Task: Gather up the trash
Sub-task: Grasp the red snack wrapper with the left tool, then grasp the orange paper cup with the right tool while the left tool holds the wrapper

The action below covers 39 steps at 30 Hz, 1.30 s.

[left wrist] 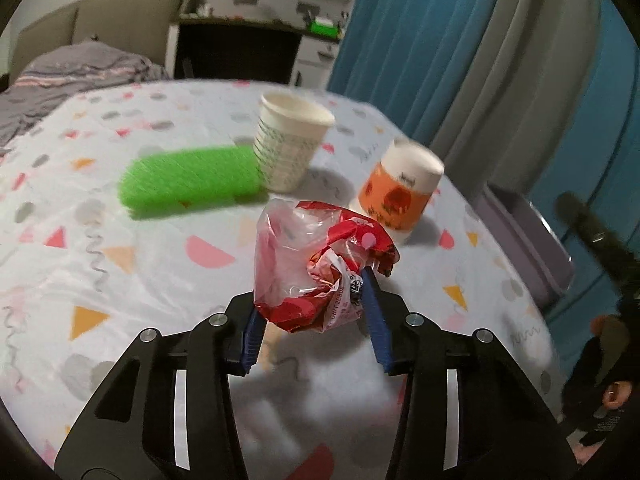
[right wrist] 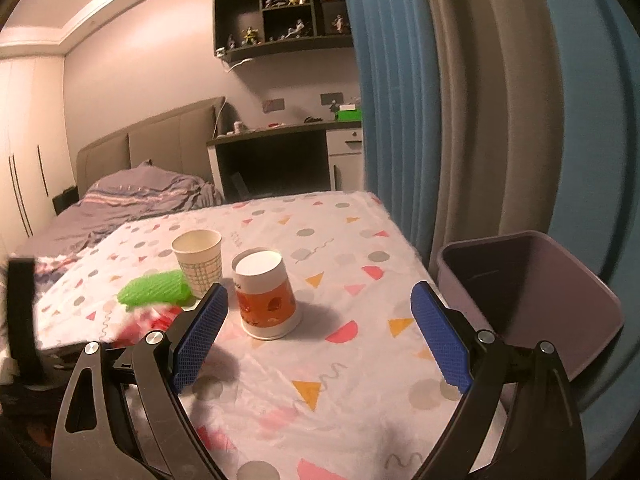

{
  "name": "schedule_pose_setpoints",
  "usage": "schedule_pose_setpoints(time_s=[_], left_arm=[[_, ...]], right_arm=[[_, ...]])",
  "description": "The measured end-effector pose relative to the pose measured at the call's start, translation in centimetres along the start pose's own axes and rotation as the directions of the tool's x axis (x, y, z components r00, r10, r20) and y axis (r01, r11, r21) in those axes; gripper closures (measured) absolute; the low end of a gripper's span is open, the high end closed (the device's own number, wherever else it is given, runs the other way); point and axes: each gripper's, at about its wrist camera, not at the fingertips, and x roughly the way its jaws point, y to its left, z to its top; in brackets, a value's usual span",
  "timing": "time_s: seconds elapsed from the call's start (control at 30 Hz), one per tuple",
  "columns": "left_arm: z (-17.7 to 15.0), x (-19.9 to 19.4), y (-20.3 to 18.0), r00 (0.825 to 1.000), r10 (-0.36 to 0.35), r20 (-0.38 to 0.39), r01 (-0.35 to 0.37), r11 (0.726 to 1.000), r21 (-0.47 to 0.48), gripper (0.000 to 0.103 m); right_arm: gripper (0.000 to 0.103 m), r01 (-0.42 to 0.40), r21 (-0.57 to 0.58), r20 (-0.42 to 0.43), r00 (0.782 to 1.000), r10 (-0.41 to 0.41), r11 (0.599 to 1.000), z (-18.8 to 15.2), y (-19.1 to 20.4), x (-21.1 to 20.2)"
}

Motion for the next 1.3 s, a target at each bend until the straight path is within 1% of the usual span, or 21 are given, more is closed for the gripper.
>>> schedule_pose_setpoints(time_s=[0.07,0.13,0.2,0.43,0.6,0.67,0.8,1.0,1.07,1.27,1.3], left_arm=[[0.3,-1.0,0.4,0.998,0.041,0.039,-0.041,0.999,0.004,0.06],[0.7,-1.9,1.1,0.993,0.092,0.078,-0.093,0.996,0.001,0.06],[1.0,-2.4,2.0,0.988,0.123,0.097,-0.123,0.992,-0.008,0.06],[2.4,-3.3,5.2,0.976,0.185,0.116,-0.178,0.981,-0.075,0.06],[4.1,-3.7,6.8,0.959,0.234,0.162,-0.22,0.97,-0.104,0.06],[4.2,-3.5,7.3,0.952,0.256,0.167,-0.239,0.964,-0.114,0.06],[4.2,-2.5,8.2,0.954,0.259,0.154,-0.239,0.961,-0.136,0.06],[3.7,-2.1,8.4,0.947,0.277,0.161,-0.26,0.958,-0.12,0.06],[3.5,-2.0,8.5,0.951,0.266,0.156,-0.248,0.961,-0.125,0.06],[3.3,-1.8,8.8,0.959,0.24,0.147,-0.222,0.966,-0.133,0.06],[3.2,-1.8,8.7,0.96,0.238,0.147,-0.22,0.967,-0.13,0.06]], right_arm=[[0.014,-0.006,-0.012,-0.01,1.0,0.006,1.0,0.0,0.5,0.7],[0.014,-0.007,-0.025,-0.019,1.0,0.006,1.0,0.0,1.3,1.4],[0.014,-0.008,-0.037,-0.027,1.0,0.007,0.999,0.0,2.1,2.4],[0.014,-0.012,-0.078,-0.057,0.998,0.008,0.997,0.0,4.6,5.7],[0.014,0.0,-0.085,-0.092,0.996,-0.008,0.996,0.1,5.6,8.0],[0.014,0.007,-0.083,-0.1,0.995,-0.015,0.996,0.1,5.9,8.7],[0.018,0.021,-0.079,-0.121,0.992,-0.031,0.997,0.0,6.0,9.8],[0.023,0.032,-0.066,-0.153,0.987,-0.042,0.997,0.0,5.8,10.9],[0.024,0.037,-0.067,-0.159,0.986,-0.048,0.997,-0.1,5.8,11.1],[0.03,0.039,-0.057,-0.18,0.983,-0.048,0.998,-0.1,5.7,11.5],[0.033,0.04,-0.056,-0.182,0.982,-0.049,0.998,-0.1,5.6,11.6]])
